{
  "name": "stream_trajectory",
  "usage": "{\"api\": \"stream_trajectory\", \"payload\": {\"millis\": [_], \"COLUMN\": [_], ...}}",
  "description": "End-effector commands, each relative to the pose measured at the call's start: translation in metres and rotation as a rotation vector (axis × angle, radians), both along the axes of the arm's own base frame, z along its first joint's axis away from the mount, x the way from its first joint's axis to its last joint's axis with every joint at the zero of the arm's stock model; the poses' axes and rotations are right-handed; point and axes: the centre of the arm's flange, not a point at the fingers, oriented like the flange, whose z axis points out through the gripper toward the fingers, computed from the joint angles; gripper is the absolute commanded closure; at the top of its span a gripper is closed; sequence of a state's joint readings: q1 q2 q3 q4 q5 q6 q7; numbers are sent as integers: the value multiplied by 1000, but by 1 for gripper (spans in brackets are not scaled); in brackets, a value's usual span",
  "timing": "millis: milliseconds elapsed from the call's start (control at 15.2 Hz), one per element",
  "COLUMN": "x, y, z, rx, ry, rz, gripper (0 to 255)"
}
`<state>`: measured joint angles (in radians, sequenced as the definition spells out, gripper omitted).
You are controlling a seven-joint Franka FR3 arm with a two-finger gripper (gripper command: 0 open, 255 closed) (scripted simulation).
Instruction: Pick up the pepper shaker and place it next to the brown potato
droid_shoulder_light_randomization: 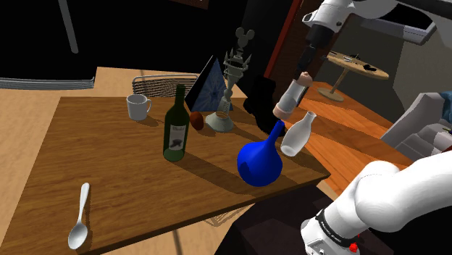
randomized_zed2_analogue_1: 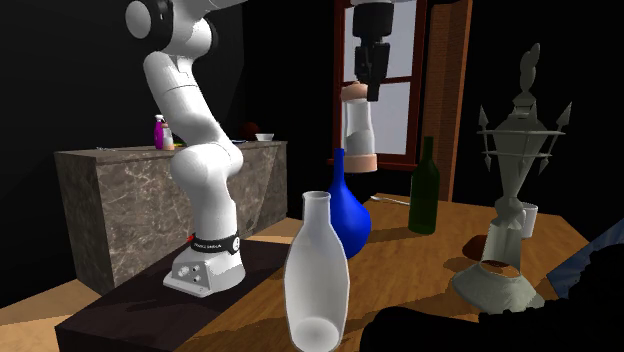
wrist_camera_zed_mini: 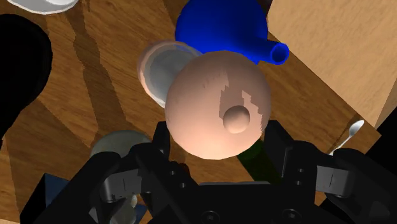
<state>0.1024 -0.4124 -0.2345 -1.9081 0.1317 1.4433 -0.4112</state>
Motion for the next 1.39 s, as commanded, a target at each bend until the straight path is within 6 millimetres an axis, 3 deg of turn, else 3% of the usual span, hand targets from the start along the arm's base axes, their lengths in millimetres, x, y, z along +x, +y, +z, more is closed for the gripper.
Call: {"api": "stream_trajectory", "payload": {"millis": [0, 990, 1320], "x": [18, 147, 147], "y": [18, 172, 172], "z": [1, 2, -25], "rx": [1, 1, 1], "ry": [0, 0, 0], "rz": [-1, -1, -1], "gripper": [255, 255, 255]}}
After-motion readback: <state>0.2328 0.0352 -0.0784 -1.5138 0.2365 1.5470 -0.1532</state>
